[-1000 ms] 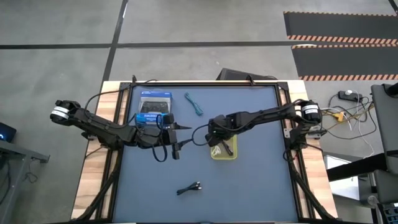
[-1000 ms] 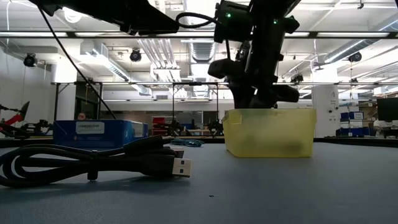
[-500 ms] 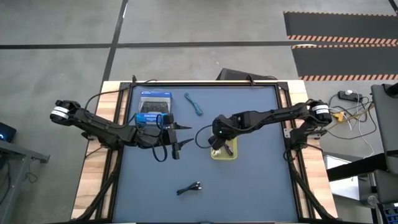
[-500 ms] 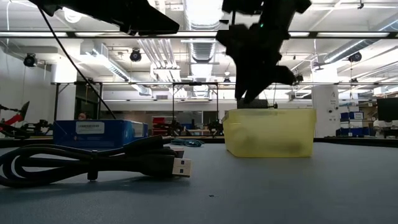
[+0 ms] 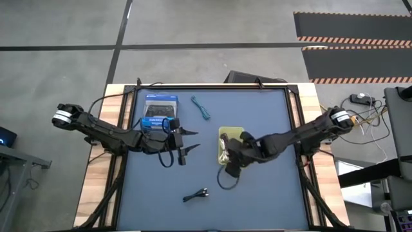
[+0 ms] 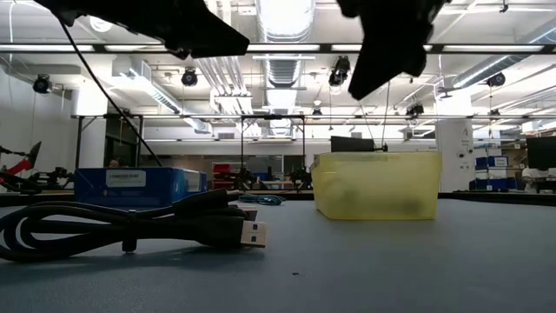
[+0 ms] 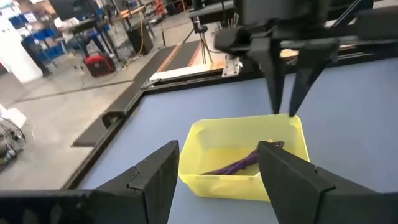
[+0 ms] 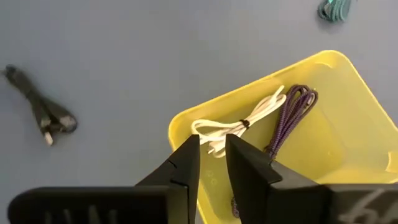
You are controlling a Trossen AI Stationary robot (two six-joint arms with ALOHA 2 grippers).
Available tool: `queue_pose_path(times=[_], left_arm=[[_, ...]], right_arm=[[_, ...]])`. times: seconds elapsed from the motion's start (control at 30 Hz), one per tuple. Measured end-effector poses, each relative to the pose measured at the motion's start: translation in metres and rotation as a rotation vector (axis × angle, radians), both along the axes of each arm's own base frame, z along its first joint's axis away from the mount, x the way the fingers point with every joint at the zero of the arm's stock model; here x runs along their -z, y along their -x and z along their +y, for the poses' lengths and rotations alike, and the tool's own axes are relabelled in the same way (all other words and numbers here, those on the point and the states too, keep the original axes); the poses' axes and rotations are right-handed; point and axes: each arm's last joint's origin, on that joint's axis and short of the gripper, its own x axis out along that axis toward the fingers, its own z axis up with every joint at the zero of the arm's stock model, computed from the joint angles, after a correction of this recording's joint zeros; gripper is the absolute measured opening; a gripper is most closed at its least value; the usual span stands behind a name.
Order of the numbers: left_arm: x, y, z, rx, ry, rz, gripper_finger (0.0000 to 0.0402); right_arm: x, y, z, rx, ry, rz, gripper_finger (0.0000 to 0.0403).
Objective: Pick and place USB-C Cables
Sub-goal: Put the black charger cable into the yellow bin
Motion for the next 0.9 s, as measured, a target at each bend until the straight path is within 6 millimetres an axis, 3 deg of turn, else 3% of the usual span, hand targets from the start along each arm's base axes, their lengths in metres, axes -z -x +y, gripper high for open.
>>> queue_pose_path(times=[0.3,0.63,0.9], left_arm=[[0.007,0.001,0.0,-0.035,0.177,-0.027,0.0202],[0.01,0.003,-0.007,-0.002,0.361,-0.033,0.0202],[0.01,0.006,-0.019,0.024,0.471,-0.048,0.0202]], right_arm=[[0.014,0.013,0.023,-0.122,0.176,-0.024,0.0063],[0.042,0.021,0.021,-0.242,0.267,-0.024,0.0063],[0.034,0.034,0.015,-0.348,0.316,-0.218,0.0063]])
